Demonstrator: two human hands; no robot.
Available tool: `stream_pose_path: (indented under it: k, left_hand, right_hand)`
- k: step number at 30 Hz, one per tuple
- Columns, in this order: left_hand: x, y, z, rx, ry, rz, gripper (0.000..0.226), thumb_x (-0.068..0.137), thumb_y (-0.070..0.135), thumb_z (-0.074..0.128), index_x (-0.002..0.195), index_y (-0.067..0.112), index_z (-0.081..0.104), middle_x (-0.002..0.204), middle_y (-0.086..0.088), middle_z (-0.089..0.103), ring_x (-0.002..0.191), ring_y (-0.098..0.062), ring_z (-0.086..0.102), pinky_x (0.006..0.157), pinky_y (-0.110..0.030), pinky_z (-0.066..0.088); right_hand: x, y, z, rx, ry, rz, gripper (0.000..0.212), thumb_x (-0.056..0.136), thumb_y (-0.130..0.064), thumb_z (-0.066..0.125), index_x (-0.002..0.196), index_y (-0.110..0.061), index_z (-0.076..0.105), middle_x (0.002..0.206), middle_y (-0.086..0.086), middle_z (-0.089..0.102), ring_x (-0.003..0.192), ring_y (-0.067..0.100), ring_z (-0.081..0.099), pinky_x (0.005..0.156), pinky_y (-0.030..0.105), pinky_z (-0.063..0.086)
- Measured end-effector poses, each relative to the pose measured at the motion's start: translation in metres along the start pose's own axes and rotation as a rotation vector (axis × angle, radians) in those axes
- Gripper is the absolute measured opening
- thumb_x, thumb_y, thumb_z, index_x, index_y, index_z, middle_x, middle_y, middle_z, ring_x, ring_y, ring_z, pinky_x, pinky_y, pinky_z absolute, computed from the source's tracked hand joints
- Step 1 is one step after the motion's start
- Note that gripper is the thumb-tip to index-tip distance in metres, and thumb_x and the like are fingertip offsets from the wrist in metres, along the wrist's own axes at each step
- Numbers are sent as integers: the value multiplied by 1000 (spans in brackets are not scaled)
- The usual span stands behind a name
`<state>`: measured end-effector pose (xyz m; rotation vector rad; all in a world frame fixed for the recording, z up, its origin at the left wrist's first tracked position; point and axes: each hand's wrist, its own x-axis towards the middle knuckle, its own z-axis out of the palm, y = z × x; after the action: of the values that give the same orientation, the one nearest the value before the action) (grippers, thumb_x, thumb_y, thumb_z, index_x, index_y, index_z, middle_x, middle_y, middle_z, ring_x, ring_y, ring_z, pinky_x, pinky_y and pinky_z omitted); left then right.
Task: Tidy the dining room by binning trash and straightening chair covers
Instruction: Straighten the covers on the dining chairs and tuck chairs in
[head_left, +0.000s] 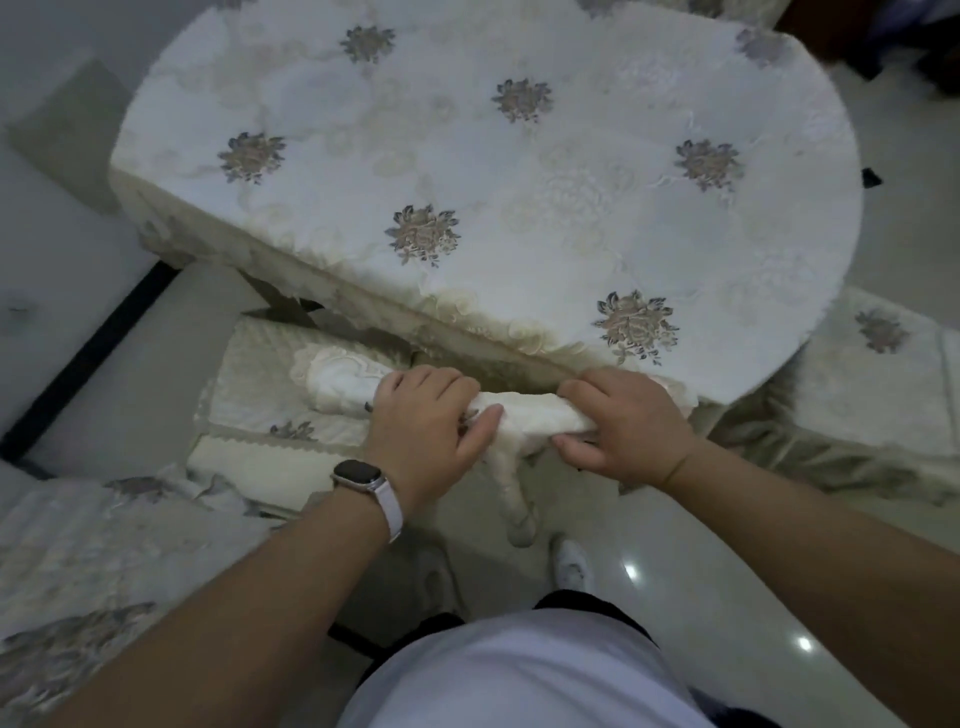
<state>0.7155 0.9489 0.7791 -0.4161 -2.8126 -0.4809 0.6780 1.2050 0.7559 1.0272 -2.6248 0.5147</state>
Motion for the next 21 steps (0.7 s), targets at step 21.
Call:
stream_pose_path:
  k: [21]
  left_hand:
    - [9,-82,-3,-122,43,351,64,91,69,41,85,12,69,76,-5,64,72,-26,57,65,-34,40]
  right_hand:
    - [0,-44,16,-110,147,258,66,84,-67,51,81,-3,68,72,11,52,60,26,48,51,33,43]
